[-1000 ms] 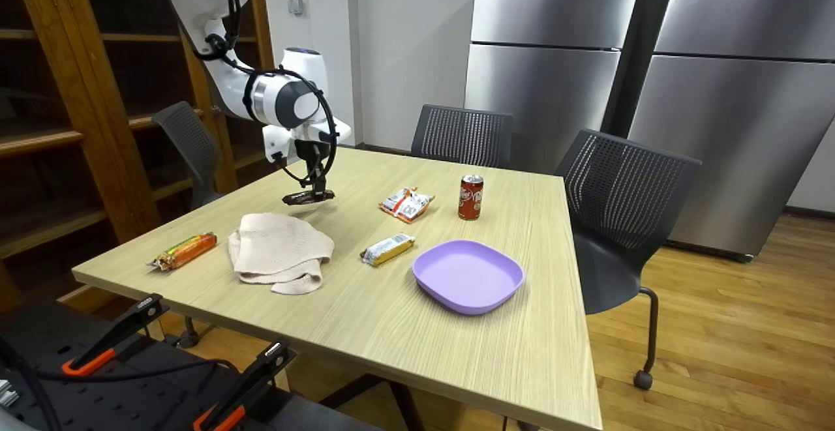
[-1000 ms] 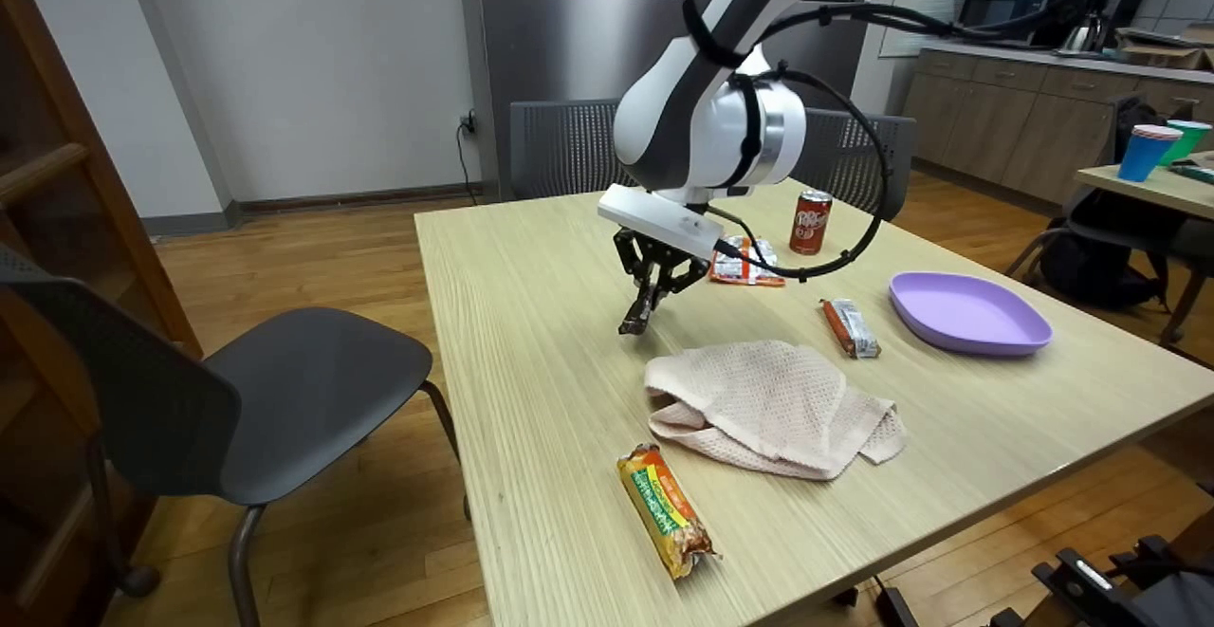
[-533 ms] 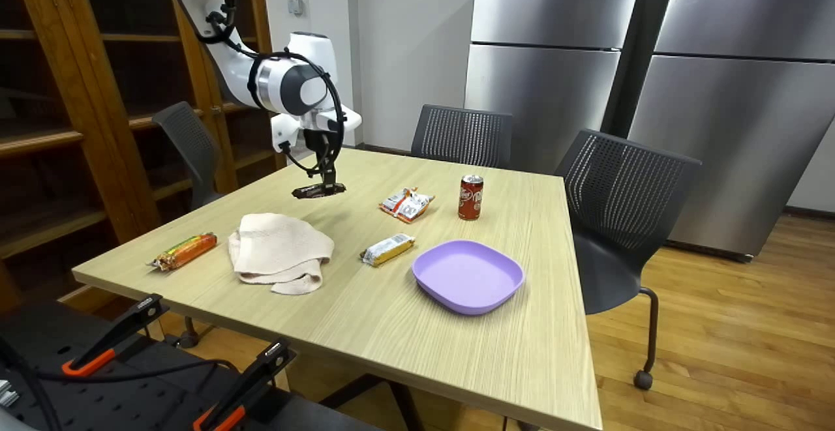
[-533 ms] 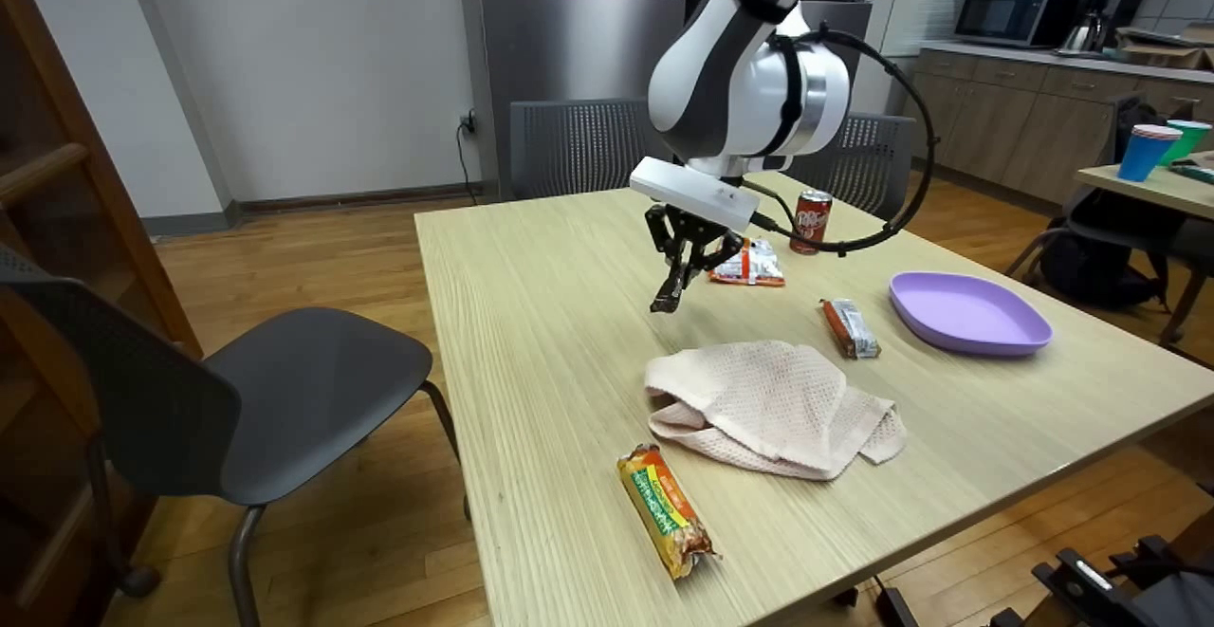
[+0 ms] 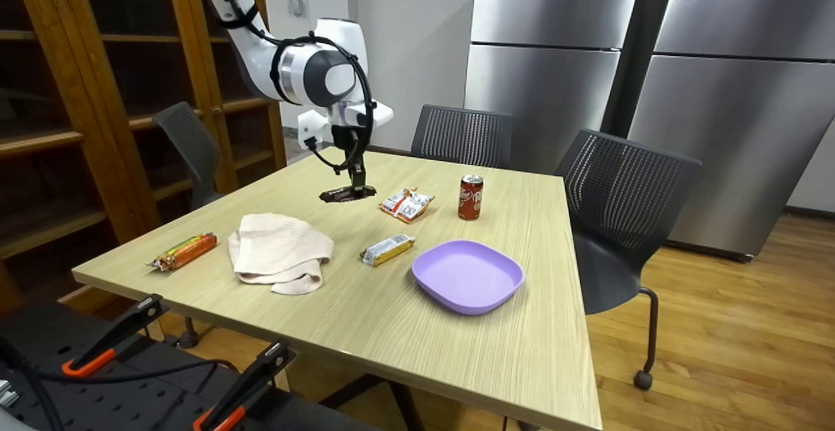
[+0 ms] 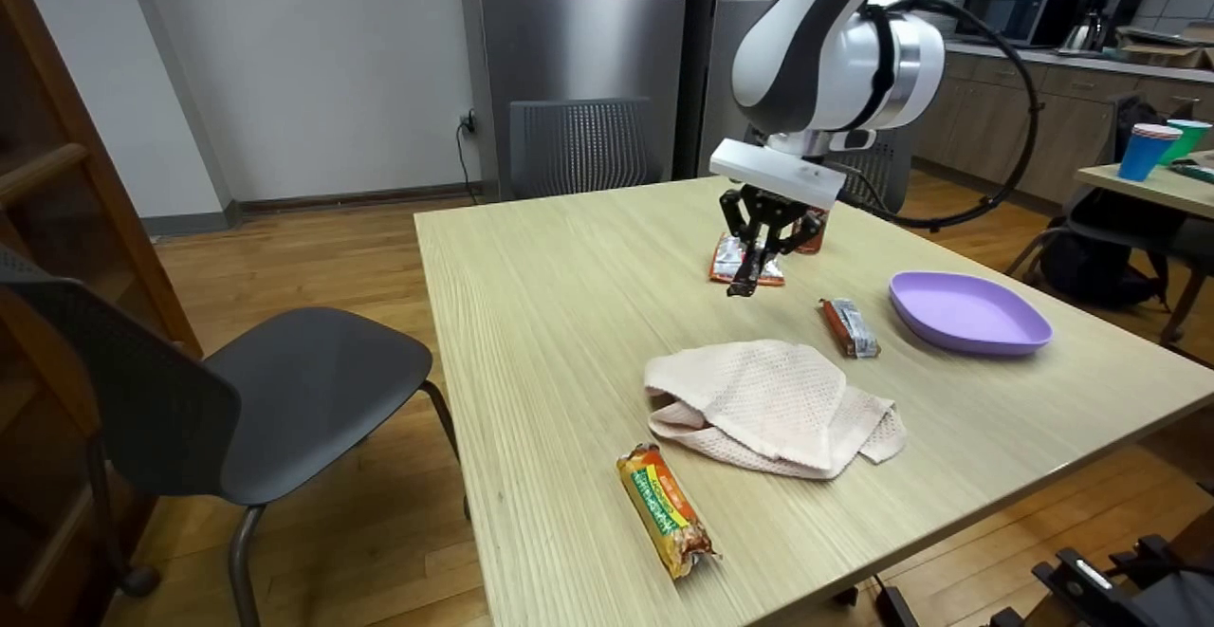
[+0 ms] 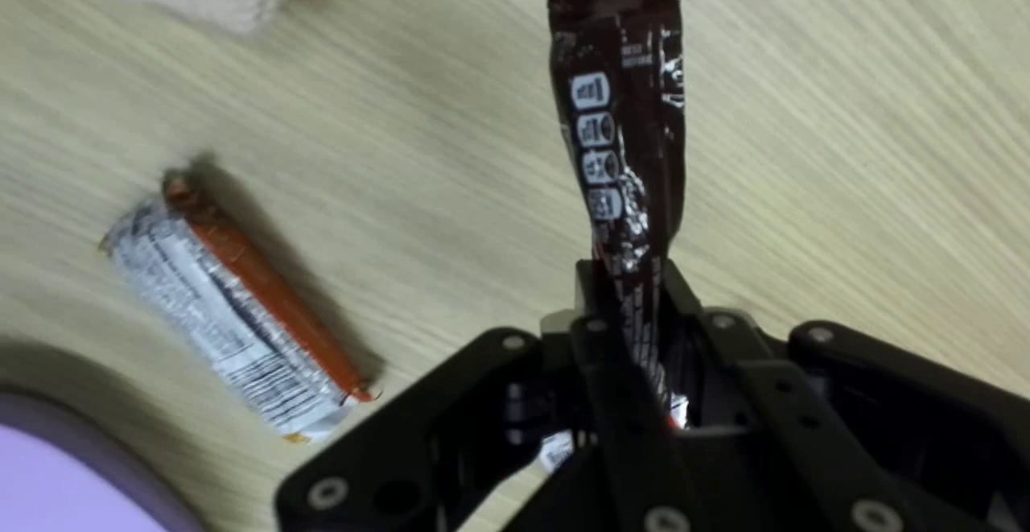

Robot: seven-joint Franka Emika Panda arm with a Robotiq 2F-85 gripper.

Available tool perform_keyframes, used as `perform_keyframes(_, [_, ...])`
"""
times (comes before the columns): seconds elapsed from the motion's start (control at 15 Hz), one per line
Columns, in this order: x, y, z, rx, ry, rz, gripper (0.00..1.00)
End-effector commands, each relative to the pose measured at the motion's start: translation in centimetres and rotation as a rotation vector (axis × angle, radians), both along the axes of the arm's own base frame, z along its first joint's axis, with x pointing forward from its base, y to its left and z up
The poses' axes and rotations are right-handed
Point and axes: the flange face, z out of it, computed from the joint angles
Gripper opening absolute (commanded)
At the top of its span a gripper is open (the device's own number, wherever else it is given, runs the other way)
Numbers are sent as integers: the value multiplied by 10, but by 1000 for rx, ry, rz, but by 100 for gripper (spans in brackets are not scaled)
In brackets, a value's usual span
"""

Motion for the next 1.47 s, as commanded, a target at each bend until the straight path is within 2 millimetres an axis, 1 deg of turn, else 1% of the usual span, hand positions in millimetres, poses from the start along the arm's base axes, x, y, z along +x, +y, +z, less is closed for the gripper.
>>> perform_keyframes(0.0, [-26, -43, 19, -22, 3, 9, 4])
perform_keyframes(0.13, [-32, -66, 21, -32, 13, 7, 4])
perform_keyframes(0.33, [-42, -103, 18, -38, 22, 10, 4])
perform_keyframes(0.47, [-47, -124, 15, -42, 26, 11, 4])
perform_keyframes(0.67, [-54, -150, 13, -54, 37, 18, 4])
perform_keyframes(1.0, [-65, -185, 12, -81, 63, 11, 4])
perform_keyframes(1.4, [-74, -216, 8, -109, 102, -33, 4])
